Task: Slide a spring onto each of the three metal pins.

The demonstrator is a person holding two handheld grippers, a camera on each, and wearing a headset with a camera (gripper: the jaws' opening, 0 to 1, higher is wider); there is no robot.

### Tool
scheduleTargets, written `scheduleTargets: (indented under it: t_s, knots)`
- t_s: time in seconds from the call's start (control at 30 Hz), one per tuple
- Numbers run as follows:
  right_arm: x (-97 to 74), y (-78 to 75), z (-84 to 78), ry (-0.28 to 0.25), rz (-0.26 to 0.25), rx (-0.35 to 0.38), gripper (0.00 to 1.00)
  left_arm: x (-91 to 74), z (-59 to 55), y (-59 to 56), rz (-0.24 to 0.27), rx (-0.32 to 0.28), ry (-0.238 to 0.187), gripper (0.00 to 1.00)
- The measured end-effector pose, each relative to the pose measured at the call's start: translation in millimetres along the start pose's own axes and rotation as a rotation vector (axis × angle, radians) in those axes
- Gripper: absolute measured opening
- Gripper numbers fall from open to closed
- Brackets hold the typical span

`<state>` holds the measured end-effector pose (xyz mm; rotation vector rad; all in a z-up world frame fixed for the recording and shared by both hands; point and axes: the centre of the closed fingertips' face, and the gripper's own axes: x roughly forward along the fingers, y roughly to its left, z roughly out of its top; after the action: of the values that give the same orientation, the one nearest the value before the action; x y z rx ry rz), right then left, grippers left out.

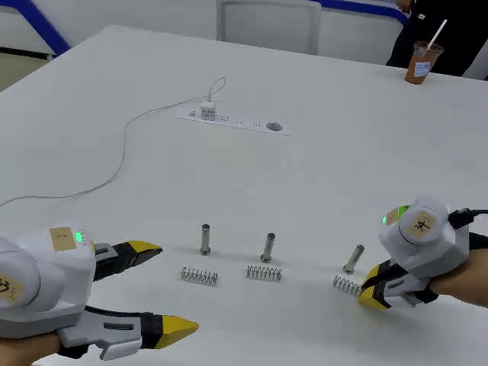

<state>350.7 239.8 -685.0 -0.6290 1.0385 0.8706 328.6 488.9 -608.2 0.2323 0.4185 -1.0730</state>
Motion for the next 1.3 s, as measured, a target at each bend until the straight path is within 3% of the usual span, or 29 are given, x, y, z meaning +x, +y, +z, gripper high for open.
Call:
scheduleTargets:
  t_s: [0.43,0.9,1.3]
  knots:
    - [-9.5,9.4,6.8,-0.013,0.001,-0.001,0.11,7.8,2.5,-11.2,-0.055,0.033,0.009,0.67]
    - [-24.8,34.2,36.1,-0.041,0.042,-0.067,0.11,34.2,15.0,-28.9,-0.187,0.114,0.016,0.55]
    - [-29.1,50.8,61.0,-0.054,0.072,-0.131,0.11,57.5,16.1,-39.6,-0.259,0.114,0.023,0.51]
